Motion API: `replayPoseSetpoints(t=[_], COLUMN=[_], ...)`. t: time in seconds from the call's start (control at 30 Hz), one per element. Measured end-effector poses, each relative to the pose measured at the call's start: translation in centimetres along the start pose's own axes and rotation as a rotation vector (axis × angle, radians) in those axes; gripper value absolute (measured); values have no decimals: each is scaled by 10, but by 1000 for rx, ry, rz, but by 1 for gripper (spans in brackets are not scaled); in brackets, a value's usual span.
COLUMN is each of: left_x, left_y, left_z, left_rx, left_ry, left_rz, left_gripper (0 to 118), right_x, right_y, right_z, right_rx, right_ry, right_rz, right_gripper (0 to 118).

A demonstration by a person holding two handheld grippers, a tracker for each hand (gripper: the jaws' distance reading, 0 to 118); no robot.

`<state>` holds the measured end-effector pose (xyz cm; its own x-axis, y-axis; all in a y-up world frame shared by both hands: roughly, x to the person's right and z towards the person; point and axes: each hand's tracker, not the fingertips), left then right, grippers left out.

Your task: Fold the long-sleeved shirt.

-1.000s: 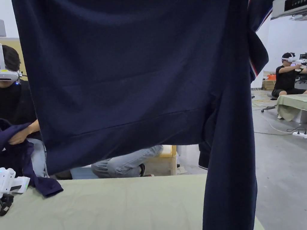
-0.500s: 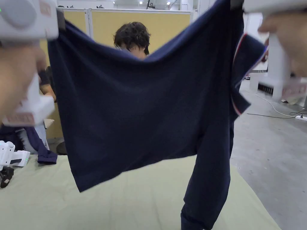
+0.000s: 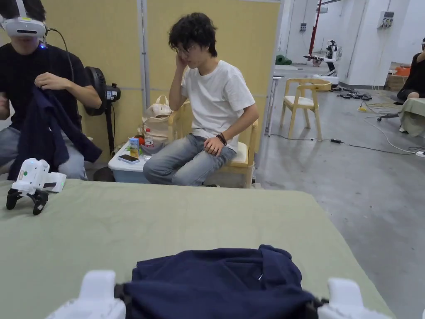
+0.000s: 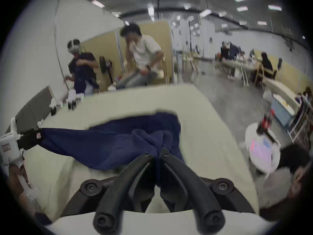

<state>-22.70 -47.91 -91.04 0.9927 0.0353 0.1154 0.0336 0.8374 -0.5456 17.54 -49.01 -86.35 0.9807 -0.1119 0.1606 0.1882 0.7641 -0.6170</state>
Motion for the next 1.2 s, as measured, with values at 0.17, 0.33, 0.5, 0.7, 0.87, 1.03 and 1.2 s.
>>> replayPoseSetpoints(t=[0.17,0.33,0.5,0.7,0.87,1.03,1.2], left_x=[-6,-17,-42,-51,-44,-38,-45], left_y=[-75,-113,-141,-181,-210,-217,-211], left_z=[47,100,143,182,188,205,214], left_rx=[-129,-160,-198,-291,-382,-395,-407], left_ry=[-27,-39,-26,-2,-15,-36,-41], left_rz=[-18,-20,0,-10,-11,6,7], left_gripper=[1,1,1,1,1,1,1], right_x=[11,20,36,39,36,30,34], right_y=[-73,-106,-142,-198,-231,-228,-230], right_z=[44,100,144,170,174,187,190], right_rx=[-72,-98,-142,-267,-325,-352,-384], right_ry=[10,24,16,7,10,29,29], right_rz=[-47,-33,-17,-20,-32,11,41], right_gripper=[5,5,5,5,5,5,4])
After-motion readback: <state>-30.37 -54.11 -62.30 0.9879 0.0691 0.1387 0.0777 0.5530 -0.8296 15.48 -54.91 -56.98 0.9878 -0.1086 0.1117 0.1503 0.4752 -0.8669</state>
